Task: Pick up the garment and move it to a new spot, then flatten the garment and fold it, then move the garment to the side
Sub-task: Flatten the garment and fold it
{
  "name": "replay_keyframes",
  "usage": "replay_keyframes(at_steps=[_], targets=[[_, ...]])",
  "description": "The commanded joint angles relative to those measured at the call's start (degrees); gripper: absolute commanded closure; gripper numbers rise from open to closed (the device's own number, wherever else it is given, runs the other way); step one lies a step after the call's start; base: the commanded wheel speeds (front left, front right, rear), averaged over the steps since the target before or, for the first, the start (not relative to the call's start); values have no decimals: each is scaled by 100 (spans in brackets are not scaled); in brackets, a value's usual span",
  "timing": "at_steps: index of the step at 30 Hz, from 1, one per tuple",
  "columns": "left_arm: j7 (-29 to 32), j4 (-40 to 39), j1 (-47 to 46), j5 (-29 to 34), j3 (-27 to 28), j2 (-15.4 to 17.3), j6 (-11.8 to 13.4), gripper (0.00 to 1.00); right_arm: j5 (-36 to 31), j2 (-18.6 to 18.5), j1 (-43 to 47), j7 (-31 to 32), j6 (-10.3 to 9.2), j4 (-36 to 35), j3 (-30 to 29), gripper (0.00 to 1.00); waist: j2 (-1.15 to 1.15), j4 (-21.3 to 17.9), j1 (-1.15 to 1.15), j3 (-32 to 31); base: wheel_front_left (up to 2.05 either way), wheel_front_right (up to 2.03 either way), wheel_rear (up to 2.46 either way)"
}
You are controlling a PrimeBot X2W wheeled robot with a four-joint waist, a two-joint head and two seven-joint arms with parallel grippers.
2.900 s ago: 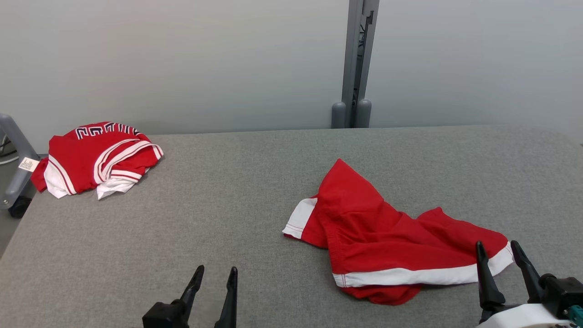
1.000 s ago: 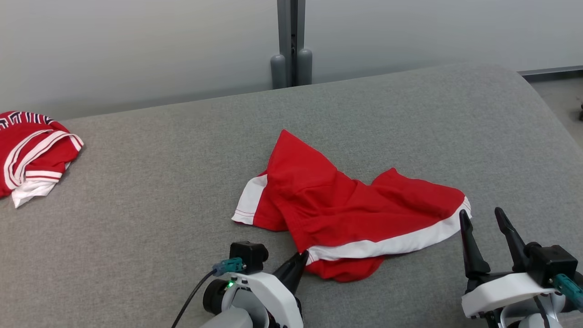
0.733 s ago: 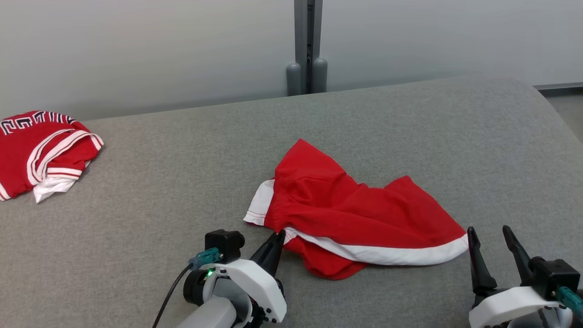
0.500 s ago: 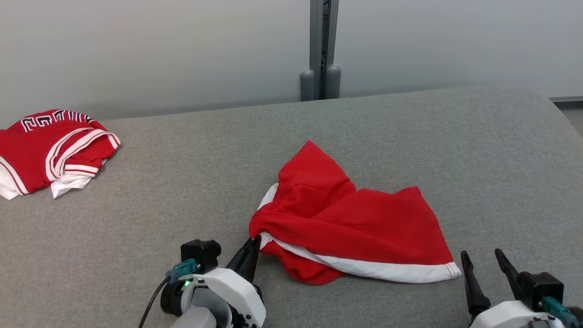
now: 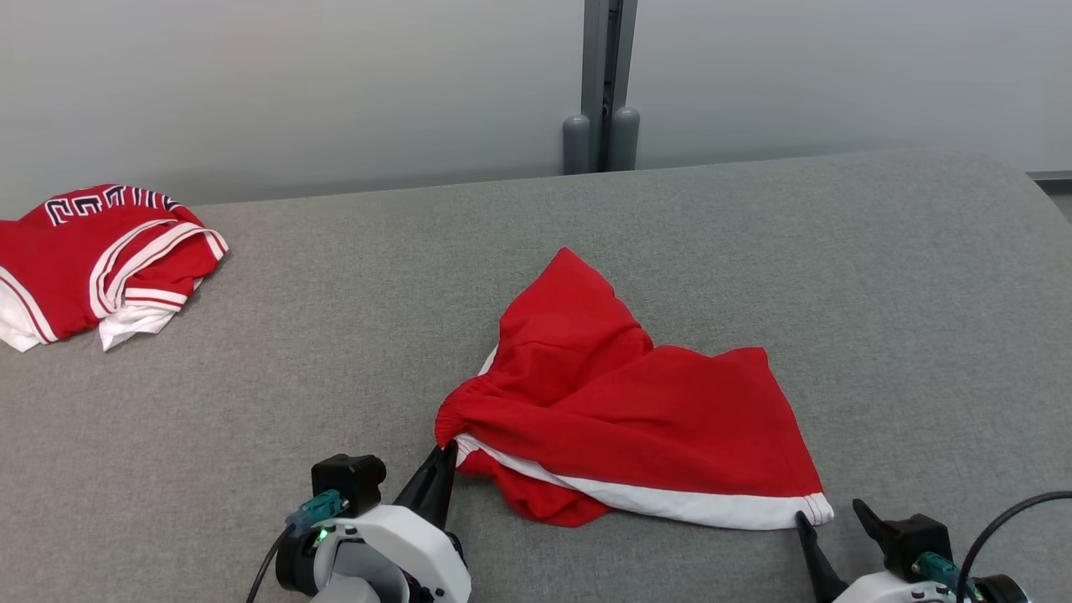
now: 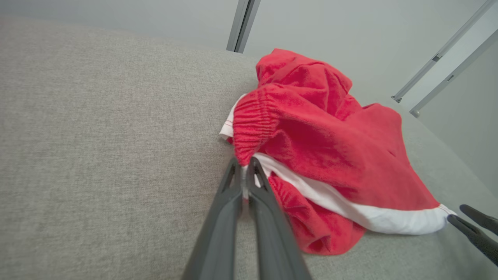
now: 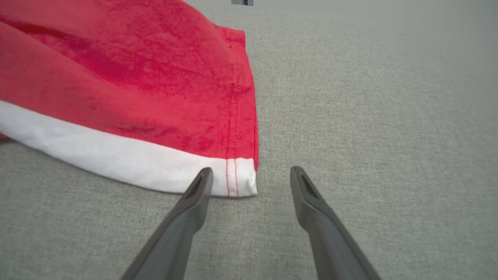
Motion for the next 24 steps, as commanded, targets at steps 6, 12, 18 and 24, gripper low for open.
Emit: replay_keyframes(at_steps=[6,12,18,24], targets=[[-27,95,-6,173,158,-34,-116,100,78,-35,-269,-107,1,404,253,9,0,30,0,46,0,0,0],[-28,168,-39,250,254,-75,-182,100,133,-33,-407,-201,1,630,413,49,0,35,0,62,0,0,0],[-28,208,-53,309,328,-97,-207,100,267,-31,-525,-228,1,830,540,55,0,28,0,67,0,0,0],[-28,254,-50,371,383,-109,-250,100,324,-40,-677,-248,1,1045,598,76,0,44,0,61,0,0,0]])
